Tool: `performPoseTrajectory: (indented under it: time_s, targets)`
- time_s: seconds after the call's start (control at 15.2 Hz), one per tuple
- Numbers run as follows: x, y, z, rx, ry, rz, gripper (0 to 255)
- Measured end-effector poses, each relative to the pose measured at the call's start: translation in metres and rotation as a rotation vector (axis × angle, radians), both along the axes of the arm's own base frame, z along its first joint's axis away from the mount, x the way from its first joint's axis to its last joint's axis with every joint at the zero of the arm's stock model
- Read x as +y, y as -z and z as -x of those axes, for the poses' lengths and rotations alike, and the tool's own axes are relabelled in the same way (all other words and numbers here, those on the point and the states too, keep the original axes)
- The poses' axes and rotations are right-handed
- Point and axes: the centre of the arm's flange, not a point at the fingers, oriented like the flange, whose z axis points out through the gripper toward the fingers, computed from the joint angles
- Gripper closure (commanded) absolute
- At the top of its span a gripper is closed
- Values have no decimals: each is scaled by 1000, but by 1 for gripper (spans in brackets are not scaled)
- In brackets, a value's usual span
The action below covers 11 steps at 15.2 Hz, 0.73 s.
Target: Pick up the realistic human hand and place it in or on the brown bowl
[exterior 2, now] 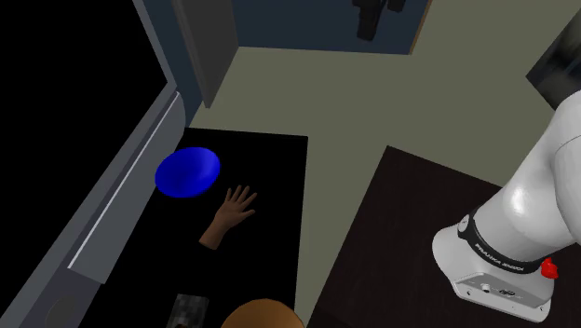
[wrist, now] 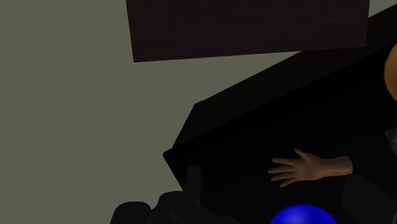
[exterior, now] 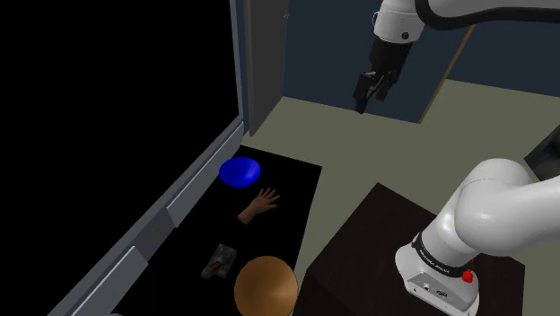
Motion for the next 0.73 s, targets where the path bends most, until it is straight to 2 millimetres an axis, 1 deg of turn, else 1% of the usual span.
performPoseTrajectory:
  time_s: [0.07,0.13,0.26,0.4,0.53,0.59,0.73]
  targets:
    - [0,0,0,0,0,0,0]
    - [3,5,-1,0,14,0,0]
    - [20,21,-2,-2,66,3,0]
    - [33,39,-5,-4,129,4,0]
    - [48,61,-8,-6,195,7,0]
    - [57,73,-15,-7,227,8,0]
    - [73,94,-21,-10,294,10,0]
